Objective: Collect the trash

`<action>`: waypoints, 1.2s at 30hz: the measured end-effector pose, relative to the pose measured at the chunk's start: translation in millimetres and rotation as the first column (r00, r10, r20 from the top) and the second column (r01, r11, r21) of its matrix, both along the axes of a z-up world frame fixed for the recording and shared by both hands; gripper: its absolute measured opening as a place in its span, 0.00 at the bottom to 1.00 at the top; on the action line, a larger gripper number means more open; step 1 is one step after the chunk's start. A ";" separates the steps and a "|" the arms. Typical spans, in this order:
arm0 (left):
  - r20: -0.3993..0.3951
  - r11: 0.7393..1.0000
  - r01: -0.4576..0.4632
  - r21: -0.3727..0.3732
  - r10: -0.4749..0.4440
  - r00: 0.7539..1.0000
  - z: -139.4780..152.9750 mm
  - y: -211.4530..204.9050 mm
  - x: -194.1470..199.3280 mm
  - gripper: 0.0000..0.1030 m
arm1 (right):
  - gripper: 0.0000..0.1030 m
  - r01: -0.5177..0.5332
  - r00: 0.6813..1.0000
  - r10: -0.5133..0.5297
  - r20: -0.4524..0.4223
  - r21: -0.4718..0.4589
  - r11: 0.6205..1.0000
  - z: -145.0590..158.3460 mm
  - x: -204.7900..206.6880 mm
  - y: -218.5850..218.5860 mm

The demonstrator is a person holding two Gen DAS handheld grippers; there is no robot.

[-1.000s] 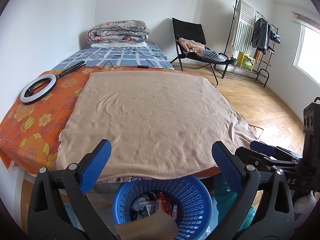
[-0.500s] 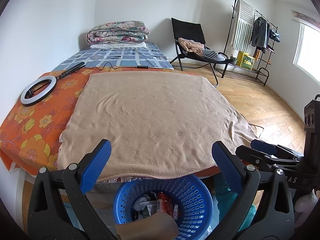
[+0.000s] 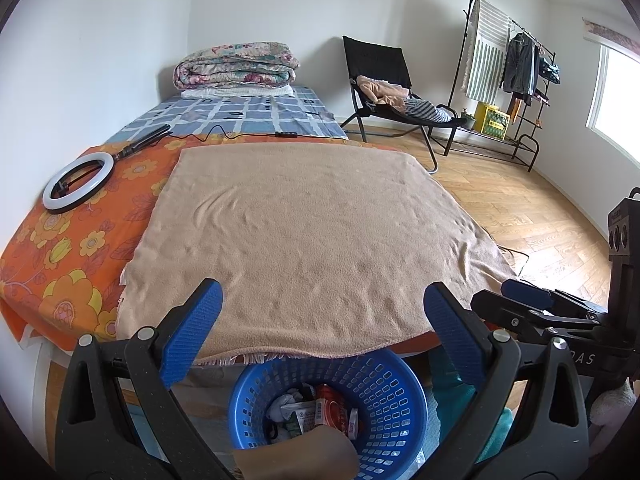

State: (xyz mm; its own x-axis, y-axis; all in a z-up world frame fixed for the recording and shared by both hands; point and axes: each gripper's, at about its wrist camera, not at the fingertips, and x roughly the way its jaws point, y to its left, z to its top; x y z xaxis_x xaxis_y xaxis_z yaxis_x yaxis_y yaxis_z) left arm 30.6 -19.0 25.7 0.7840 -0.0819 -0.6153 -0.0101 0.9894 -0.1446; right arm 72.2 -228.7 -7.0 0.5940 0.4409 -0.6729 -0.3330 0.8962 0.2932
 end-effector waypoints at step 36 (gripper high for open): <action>-0.001 1.000 0.001 0.004 -0.001 1.000 -0.5 -1.5 -0.1 0.99 | 0.78 0.000 1.000 0.001 -0.021 0.014 1.000 -2.8 -1.6 4.2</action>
State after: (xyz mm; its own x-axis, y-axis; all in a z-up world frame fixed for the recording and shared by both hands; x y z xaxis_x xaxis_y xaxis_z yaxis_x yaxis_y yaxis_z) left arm 30.4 -20.5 25.1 0.7835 -0.0801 -0.6162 -0.0094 0.9900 -0.1406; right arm 70.6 -224.5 -9.7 0.5799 0.4504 -0.6789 -0.3273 0.8919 0.3121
